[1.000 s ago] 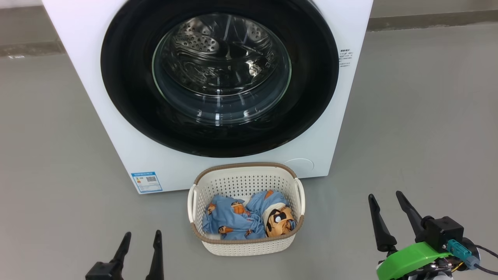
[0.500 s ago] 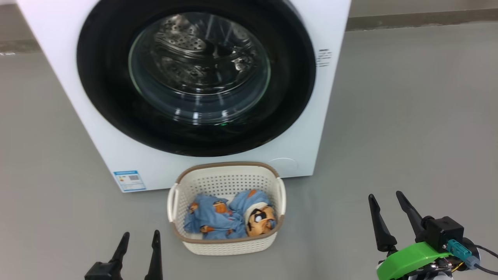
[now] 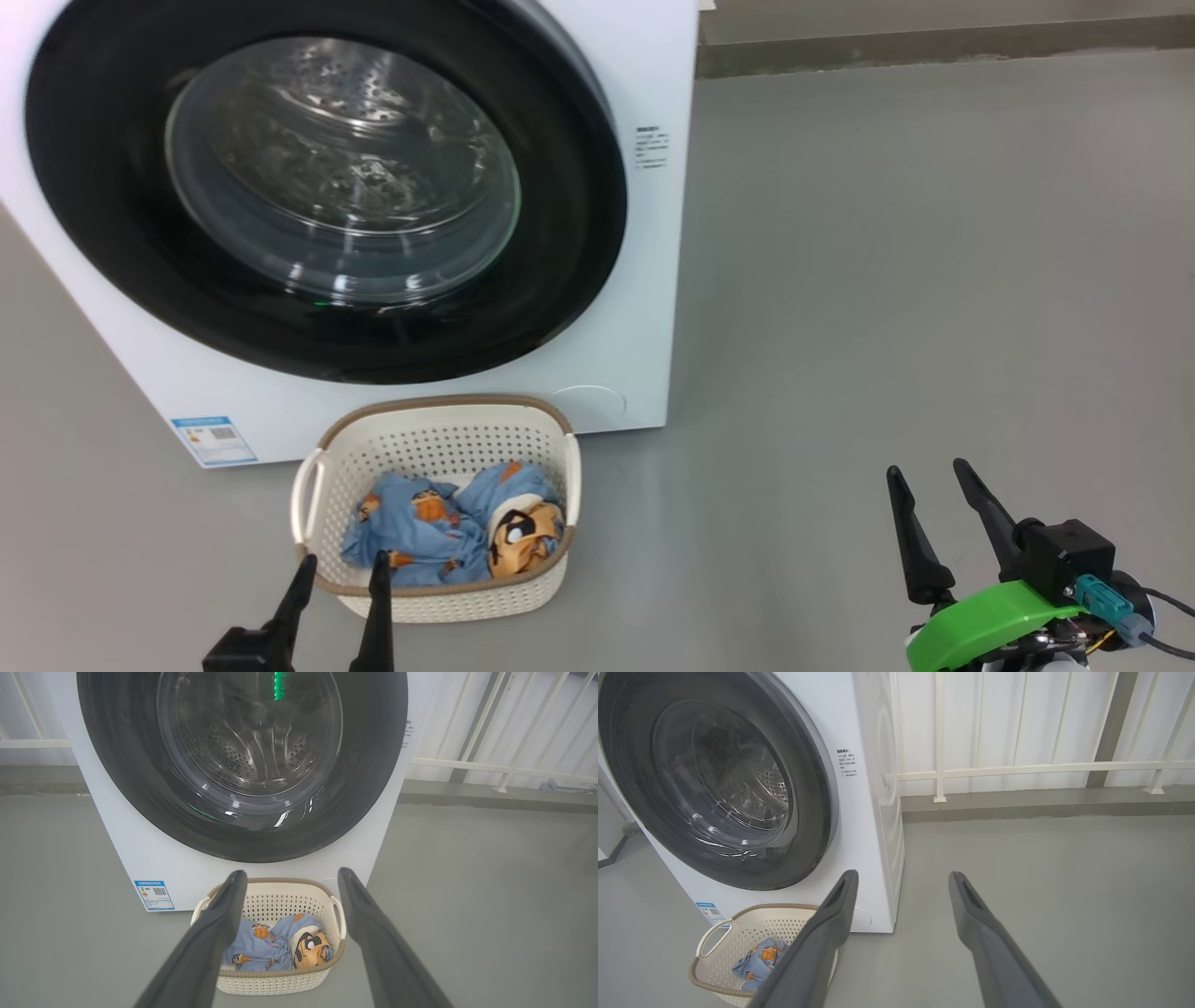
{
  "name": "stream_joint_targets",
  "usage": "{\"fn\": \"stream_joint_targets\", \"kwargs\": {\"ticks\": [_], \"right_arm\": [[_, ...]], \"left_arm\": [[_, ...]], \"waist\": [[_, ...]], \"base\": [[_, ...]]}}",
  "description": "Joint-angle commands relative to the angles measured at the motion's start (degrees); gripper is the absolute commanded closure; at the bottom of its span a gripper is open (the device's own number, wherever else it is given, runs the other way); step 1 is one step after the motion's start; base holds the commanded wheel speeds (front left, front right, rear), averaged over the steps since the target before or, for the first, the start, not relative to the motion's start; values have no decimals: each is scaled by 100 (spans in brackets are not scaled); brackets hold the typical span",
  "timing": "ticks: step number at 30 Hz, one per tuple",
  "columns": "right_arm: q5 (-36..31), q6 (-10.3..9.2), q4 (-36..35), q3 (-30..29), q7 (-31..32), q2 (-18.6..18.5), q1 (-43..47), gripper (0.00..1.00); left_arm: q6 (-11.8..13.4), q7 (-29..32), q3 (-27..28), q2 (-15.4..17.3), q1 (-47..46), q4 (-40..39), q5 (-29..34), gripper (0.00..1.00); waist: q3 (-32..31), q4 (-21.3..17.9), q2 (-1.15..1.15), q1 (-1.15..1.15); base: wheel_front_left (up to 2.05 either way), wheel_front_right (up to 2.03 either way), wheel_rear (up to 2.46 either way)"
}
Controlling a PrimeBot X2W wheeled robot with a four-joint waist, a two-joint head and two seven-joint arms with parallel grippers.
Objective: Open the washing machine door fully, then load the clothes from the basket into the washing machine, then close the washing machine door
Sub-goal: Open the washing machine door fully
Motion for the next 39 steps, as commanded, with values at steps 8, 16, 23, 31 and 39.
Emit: {"fn": "stream_joint_targets", "kwargs": {"ticks": [8, 16, 23, 31, 39], "right_arm": [[37, -6, -87, 160, -69, -30, -239, 0], [36, -6, -80, 191, -69, -30, -236, 0], [27, -6, -63, 230, -69, -30, -224, 0], [2, -6, -43, 266, -69, -30, -198, 0], [-3, -6, -44, 258, -69, -30, -203, 0]], "left_arm": [[19, -61, 187, 57, -240, -95, 7, 0], [20, -61, 188, 57, -236, -94, 8, 0], [37, -61, 178, 56, -230, -59, 17, 0], [21, -61, 160, 56, -198, -13, 10, 0], [14, -61, 174, 56, -196, 9, 36, 0]], "waist": [[-5, 8, 0, 0], [-35, 8, 0, 0], [-57, 18, 0, 0], [-77, 49, 0, 0], [-84, 77, 0, 0]], "base": [[41, 41, -82], [1, 1, -1], [0, 0, 0], [0, 0, 0], [0, 0, 0]]}}
